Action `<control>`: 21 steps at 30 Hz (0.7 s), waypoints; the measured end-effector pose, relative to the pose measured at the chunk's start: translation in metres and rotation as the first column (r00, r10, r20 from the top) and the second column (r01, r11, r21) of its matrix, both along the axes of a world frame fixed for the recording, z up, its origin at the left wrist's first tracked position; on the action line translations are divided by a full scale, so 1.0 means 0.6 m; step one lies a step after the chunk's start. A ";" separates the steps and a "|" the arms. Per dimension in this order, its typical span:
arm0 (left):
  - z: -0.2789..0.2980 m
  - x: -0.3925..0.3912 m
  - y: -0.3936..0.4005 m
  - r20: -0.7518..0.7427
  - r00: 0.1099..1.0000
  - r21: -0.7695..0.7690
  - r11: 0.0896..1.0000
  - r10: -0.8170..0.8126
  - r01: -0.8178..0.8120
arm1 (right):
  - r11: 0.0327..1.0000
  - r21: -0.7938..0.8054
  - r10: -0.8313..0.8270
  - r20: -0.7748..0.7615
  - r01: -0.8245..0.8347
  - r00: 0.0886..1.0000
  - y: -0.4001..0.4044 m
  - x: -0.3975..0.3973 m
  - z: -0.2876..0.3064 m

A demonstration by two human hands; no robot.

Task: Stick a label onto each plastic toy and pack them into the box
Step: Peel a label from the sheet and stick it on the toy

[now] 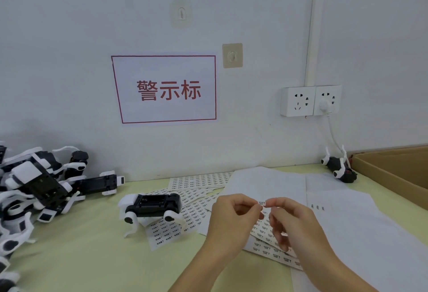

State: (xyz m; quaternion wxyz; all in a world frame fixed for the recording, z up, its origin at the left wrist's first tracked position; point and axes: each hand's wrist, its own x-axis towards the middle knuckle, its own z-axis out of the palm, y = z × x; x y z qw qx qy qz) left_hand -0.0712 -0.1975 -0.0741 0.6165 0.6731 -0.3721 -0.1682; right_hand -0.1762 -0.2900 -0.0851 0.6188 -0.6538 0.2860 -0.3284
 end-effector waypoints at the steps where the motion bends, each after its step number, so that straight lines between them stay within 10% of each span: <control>1: -0.001 -0.001 0.000 0.031 1.000 0.004 1.000 0.005 -0.006 | 0.995 -0.096 -0.042 -0.039 0.038 0.998 0.001 0.000 -0.001; 7: -0.006 -0.006 -0.001 0.141 0.990 0.035 0.999 0.029 -0.034 | 0.894 -0.415 -0.220 -0.082 0.167 0.972 0.010 0.001 -0.007; 21: -0.012 0.002 -0.002 0.143 0.990 0.024 1.000 0.006 -0.010 | 0.950 -0.288 -0.116 0.021 0.117 0.993 0.006 0.002 -0.008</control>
